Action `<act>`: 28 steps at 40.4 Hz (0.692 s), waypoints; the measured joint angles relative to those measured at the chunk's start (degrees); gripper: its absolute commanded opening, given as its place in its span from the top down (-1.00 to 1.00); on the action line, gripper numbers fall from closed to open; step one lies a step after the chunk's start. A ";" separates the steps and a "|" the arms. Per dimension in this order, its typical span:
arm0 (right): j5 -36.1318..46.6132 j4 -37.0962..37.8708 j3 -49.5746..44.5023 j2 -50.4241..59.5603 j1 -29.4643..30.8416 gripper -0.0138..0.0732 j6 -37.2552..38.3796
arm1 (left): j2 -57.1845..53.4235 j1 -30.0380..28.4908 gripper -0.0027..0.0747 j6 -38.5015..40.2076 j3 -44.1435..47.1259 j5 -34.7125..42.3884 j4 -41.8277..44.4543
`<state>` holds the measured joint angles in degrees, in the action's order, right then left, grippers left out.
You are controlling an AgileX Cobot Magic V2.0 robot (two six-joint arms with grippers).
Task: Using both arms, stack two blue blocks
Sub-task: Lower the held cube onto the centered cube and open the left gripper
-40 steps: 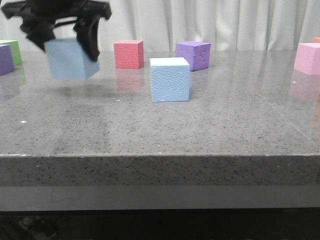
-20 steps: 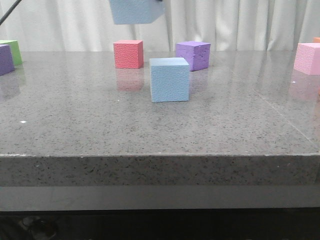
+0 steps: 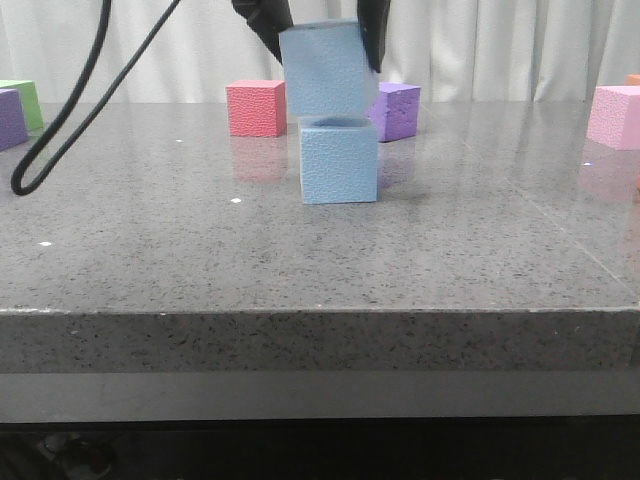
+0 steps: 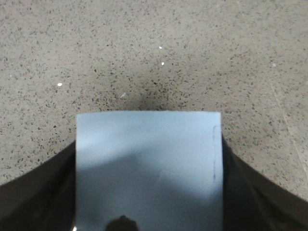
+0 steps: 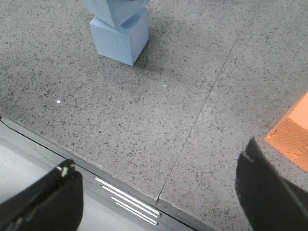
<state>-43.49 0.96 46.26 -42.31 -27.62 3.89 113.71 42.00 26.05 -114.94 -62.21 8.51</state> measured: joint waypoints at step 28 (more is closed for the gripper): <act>0.00 0.00 0.00 0.00 0.00 -0.80 0.00 | -1.85 0.00 -0.70 -2.87 -0.52 -0.25 -2.40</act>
<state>-43.49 0.96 46.26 -42.31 -27.62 3.89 111.85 42.00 23.18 -115.46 -62.46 6.11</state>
